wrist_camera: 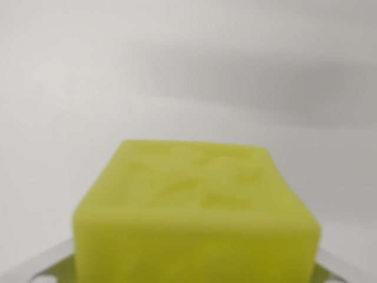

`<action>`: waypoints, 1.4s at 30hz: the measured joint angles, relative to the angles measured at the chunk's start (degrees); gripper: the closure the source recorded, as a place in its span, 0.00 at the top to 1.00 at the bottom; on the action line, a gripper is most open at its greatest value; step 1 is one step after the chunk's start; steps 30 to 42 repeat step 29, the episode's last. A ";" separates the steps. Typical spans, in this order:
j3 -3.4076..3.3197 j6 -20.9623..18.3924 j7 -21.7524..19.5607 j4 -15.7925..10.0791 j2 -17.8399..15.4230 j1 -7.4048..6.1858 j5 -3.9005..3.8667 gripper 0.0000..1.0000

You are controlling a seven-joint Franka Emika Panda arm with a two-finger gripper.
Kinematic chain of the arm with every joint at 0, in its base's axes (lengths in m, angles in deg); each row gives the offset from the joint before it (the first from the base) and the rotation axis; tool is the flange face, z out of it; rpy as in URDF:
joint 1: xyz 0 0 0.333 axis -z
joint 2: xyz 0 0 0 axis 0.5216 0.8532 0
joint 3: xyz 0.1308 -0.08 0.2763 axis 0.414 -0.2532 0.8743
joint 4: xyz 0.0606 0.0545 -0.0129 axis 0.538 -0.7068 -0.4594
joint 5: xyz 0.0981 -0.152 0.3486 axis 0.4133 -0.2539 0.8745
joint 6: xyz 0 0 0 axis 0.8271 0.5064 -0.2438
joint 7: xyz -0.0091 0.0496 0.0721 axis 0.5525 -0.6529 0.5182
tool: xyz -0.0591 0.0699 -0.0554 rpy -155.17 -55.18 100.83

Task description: Pick yellow cube

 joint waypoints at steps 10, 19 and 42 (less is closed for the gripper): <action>0.00 -3.03 0.05 1.11 -1.92 -0.01 0.07 0.00; 0.00 -5.81 0.09 2.36 -3.47 -0.01 0.13 0.00; 0.00 -6.82 0.10 2.86 -3.98 -0.02 0.15 0.00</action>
